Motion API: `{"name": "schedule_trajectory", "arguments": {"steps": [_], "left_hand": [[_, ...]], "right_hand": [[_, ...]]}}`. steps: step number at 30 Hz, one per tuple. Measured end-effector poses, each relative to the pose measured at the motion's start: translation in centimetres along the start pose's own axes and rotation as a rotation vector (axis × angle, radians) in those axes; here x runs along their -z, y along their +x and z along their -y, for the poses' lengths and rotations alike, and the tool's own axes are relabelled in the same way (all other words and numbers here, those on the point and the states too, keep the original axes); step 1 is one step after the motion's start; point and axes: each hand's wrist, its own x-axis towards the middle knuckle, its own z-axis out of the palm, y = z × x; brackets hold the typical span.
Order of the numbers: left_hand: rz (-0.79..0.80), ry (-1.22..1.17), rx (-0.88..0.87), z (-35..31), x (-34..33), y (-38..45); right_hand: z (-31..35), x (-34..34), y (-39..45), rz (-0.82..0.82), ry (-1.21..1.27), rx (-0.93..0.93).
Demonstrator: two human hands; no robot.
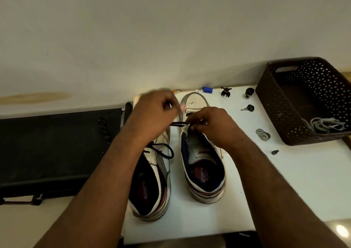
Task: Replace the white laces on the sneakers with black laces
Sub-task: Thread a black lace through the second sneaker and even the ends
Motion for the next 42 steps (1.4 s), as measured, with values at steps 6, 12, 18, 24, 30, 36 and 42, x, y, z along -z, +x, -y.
{"name": "schedule_trajectory", "arguments": {"steps": [6,12,18,24,30,36,42], "left_hand": [[0.271,0.368,0.097,0.8,-0.9,0.4],[0.183,0.086,0.114,1.5,-0.2,0.5],[-1.015,-0.667,0.367,6.1,7.1,1.9],[-1.101,-0.193,0.742,10.5,8.2,0.0],[0.162,0.003,0.051,2.9,1.0,-0.5],[0.395,0.25,0.079,2.8,-1.2,0.3],[0.179,0.143,0.126,2.7,3.2,-0.1]], "right_hand": [[0.1,0.3,0.1,0.014,-0.08,0.021],[0.1,0.0,-0.1,-0.006,-0.106,0.113],[0.4,0.4,-0.4,0.011,-0.257,0.048],[0.8,0.3,-0.2,-0.005,-0.257,0.048],[1.0,0.3,-0.3,0.001,-0.29,0.057],[0.7,0.1,-0.3,-0.014,-0.244,0.065],[0.3,0.1,-0.3,-0.035,-0.2,0.025]]}}
